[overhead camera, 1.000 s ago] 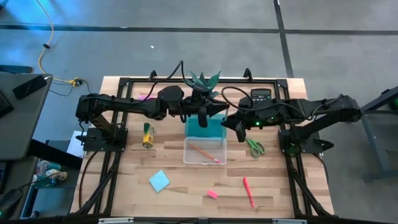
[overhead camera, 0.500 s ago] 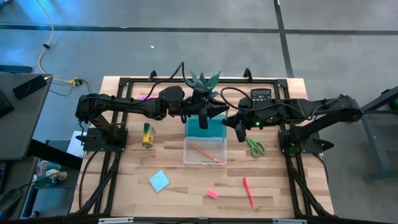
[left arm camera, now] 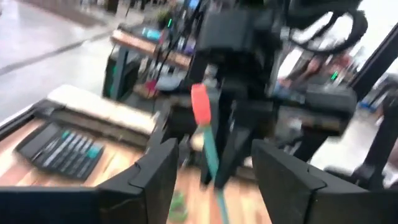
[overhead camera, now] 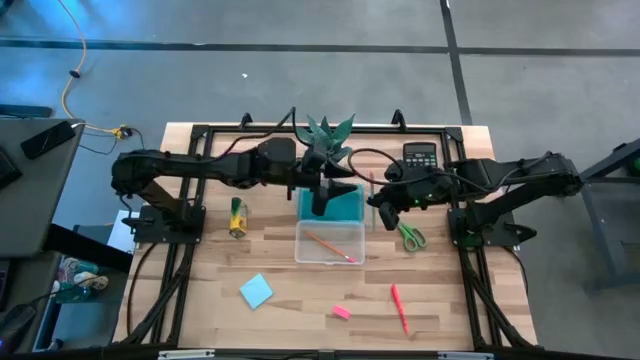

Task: Pack school essentials
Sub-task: Put the blue pencil into the supply box

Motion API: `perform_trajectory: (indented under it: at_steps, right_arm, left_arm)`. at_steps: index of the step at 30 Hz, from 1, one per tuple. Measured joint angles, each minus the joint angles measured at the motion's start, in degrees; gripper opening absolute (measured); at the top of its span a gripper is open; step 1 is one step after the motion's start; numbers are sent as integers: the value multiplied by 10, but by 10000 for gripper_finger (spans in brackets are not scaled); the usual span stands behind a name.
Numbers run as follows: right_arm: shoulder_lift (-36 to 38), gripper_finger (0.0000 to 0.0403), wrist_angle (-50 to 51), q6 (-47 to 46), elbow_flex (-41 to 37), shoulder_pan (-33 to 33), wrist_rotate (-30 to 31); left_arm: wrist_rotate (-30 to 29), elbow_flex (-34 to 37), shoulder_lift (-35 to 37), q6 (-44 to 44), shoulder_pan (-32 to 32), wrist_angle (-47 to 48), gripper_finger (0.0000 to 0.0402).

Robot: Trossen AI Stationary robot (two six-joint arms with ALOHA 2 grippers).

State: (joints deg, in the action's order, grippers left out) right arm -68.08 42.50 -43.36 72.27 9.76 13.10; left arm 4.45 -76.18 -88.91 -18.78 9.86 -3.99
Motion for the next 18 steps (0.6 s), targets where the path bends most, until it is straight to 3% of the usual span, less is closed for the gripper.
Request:
perform_trajectory:
  at_steps: [13,18]
  right_arm:
    - [-106,8,17,-11,0,0,3]
    - [-174,8,-55,27,0,-3,-26]
  left_arm:
    - [-8,0,120,-3,-16,330,197]
    - [-95,0,164,-20,-35,439,197]
